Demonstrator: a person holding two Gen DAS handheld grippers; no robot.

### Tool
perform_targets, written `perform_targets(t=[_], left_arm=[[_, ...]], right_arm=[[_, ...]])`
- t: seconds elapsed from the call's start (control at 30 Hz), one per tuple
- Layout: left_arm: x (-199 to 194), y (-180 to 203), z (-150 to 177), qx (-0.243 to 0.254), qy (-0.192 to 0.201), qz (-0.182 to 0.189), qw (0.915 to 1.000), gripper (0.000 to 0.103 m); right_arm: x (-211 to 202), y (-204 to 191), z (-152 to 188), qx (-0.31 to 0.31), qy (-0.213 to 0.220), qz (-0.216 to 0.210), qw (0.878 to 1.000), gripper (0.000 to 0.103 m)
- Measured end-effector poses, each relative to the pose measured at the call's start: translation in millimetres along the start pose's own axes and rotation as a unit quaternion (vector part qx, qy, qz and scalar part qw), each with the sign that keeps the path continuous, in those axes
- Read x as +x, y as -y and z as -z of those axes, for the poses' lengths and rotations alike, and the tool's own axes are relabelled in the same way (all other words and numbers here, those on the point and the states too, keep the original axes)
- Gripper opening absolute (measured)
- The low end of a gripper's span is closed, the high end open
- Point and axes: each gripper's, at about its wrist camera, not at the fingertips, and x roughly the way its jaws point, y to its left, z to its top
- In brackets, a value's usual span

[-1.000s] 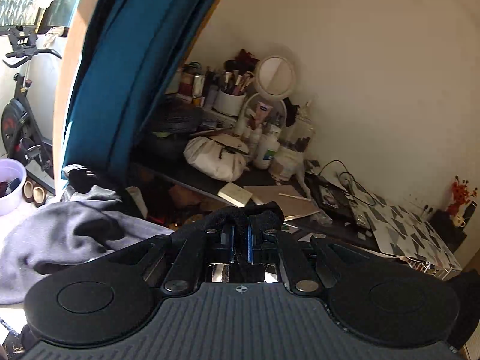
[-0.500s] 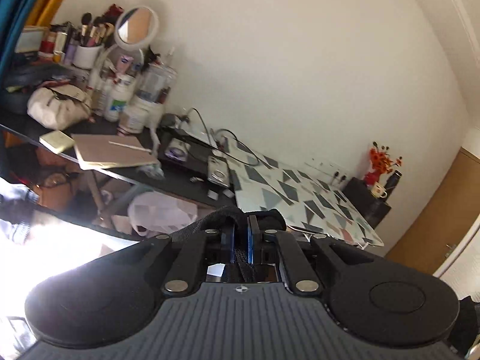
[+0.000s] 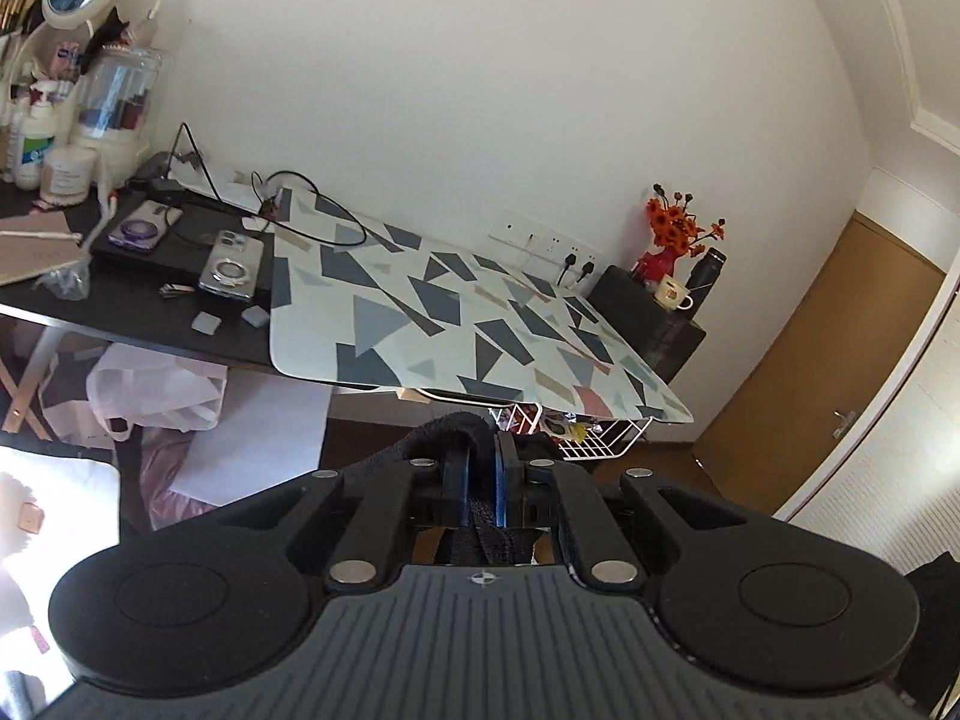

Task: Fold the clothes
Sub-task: 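Lift the black sweatpants with both grippers and carry them to the patterned board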

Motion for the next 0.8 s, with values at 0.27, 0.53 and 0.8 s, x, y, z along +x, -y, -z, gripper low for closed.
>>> perform_targets(t=[0.27,0.53,0.8], left_arm=[[133.2,-2.7,-104.3,0.017,0.055,0.011,0.9983,0.008],[218.0,-3.7,-217.5,0.025,0.145,-0.024,0.9889,0.008],[264.8,-7.5,-254.4,0.015,0.173,-0.100,0.9797,0.008]], right_arm=[[175.5,-41.3,-47.0,0.006,0.017,-0.006,1.000,0.009],[349.9,-101.3,-93.1,0.009,0.024,-0.069,0.997,0.009],[506.2,-126.7,-117.9,-0.013,-0.037,-0.131,0.991,0.009]])
